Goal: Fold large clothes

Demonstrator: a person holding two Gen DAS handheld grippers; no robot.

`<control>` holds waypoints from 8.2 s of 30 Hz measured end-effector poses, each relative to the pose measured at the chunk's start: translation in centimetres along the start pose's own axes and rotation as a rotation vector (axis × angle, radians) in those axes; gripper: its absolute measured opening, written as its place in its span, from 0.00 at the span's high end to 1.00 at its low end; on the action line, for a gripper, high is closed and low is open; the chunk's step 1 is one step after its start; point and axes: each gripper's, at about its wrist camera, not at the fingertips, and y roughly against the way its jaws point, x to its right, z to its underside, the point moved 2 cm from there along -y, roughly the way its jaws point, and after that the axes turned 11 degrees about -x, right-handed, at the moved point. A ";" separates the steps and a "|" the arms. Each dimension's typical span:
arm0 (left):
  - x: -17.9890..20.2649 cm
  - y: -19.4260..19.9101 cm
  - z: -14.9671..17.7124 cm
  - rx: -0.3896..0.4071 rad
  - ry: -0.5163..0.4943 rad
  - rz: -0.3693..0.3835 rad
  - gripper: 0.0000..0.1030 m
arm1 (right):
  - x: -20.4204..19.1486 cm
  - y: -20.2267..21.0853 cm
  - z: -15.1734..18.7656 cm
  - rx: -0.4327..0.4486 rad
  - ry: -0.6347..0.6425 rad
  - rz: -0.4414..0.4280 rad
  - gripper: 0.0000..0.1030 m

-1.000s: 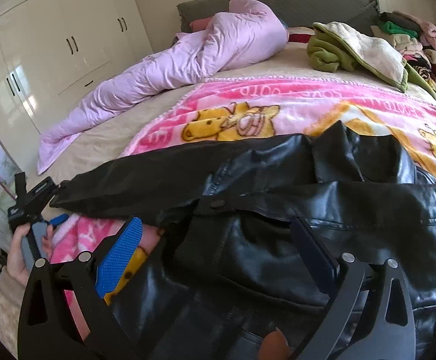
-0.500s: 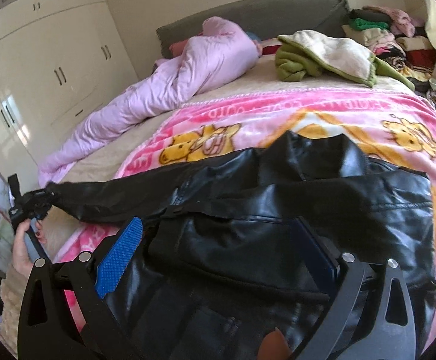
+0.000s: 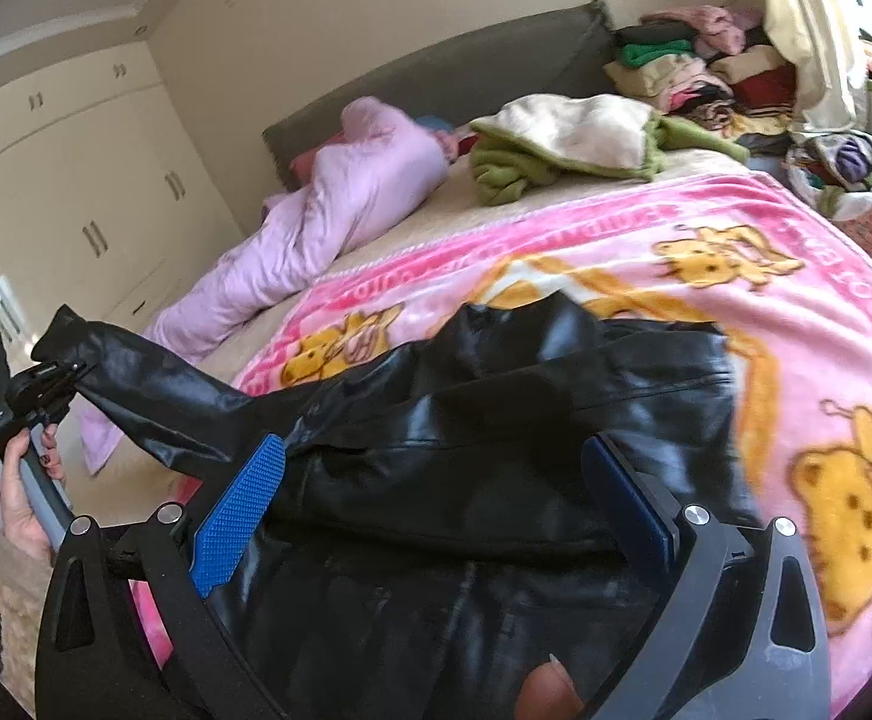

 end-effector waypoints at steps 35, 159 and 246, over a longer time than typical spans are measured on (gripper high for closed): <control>20.0 -2.5 9.8 -0.094 -0.325 0.239 1.00 | 10.2 12.6 2.1 0.125 -0.197 -0.053 0.04; 14.4 -16.1 22.3 -0.564 -0.573 0.042 0.29 | 6.8 -9.4 3.7 -0.250 0.022 0.081 0.30; -1.6 -2.0 28.2 -0.825 -0.484 0.066 0.83 | 8.6 6.8 23.8 -0.343 0.099 -0.045 0.82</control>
